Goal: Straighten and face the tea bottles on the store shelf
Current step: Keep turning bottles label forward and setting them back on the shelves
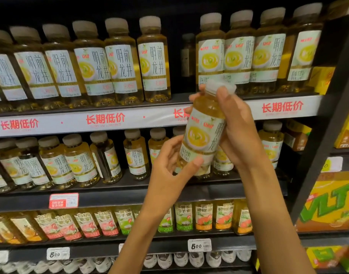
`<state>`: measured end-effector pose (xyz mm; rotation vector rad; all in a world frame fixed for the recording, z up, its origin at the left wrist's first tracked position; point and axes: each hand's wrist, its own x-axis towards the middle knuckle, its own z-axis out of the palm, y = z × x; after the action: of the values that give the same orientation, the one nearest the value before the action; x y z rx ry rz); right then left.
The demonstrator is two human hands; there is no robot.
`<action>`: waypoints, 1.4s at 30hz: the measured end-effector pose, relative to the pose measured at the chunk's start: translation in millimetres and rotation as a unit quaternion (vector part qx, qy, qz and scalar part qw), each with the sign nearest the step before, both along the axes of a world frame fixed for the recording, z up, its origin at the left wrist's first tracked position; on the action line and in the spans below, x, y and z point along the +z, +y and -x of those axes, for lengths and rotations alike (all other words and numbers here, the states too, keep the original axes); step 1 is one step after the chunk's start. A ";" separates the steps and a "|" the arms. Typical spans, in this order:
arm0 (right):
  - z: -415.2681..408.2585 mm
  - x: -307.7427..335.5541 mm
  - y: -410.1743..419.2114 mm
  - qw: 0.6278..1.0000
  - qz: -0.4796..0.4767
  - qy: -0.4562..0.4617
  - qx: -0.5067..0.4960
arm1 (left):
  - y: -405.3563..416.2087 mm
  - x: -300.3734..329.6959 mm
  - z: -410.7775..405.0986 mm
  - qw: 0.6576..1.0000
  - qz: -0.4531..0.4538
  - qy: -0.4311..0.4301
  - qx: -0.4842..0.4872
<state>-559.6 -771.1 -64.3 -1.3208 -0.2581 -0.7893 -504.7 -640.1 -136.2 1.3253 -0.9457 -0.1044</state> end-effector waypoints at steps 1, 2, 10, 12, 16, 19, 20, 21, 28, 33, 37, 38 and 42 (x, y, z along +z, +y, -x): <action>-2.8 7.7 -1.2 1.000 0.005 -0.006 -0.005 | -1.1 4.6 -2.0 1.000 -0.003 -0.020 0.010; -5.6 15.4 -2.5 1.000 0.009 -0.013 -0.007 | -2.5 9.4 -4.1 0.999 -0.007 -0.043 0.018; -25.0 74.4 -14.2 0.992 0.077 -0.083 -0.048 | -28.1 61.3 -27.9 0.977 0.014 -0.162 0.137; -31.4 83.5 -15.6 0.989 0.099 -0.096 -0.061 | -34.6 68.4 -30.6 0.977 0.024 -0.152 0.146; -46.8 91.1 -16.5 0.982 0.125 -0.090 -0.111 | -44.7 74.9 -32.5 0.972 0.047 -0.135 0.188; -55.7 91.4 -20.8 0.985 0.092 -0.081 -0.122 | -47.8 75.4 -33.1 0.965 0.042 -0.136 0.219; -57.4 91.7 -22.4 0.984 0.089 -0.079 -0.132 | -48.1 75.9 -33.2 0.960 0.029 -0.144 0.238; -58.7 92.0 -24.1 0.982 0.094 -0.080 -0.145 | -48.3 76.6 -33.7 0.952 0.008 -0.153 0.264; -59.1 88.1 -26.8 0.946 0.174 -0.115 -0.247 | -50.0 78.2 -35.5 0.930 -0.031 -0.150 0.334; -58.8 76.1 -35.7 0.924 0.237 -0.103 -0.282 | -53.7 78.2 -39.2 0.917 -0.052 -0.155 0.365; -61.9 72.6 -42.8 0.880 0.297 -0.085 -0.360 | -62.4 73.1 -37.4 0.891 -0.070 -0.196 0.404; -62.8 72.4 -44.2 0.864 0.312 -0.077 -0.388 | -63.8 72.3 -37.3 0.880 -0.071 -0.209 0.420; -68.6 72.7 -46.5 0.834 0.337 -0.061 -0.433 | -67.6 72.7 -41.7 0.855 -0.081 -0.227 0.458</action>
<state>-490.9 -817.6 8.4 -2.1040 -0.0062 -1.6536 -462.9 -707.7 -63.5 1.8809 -0.5950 0.9203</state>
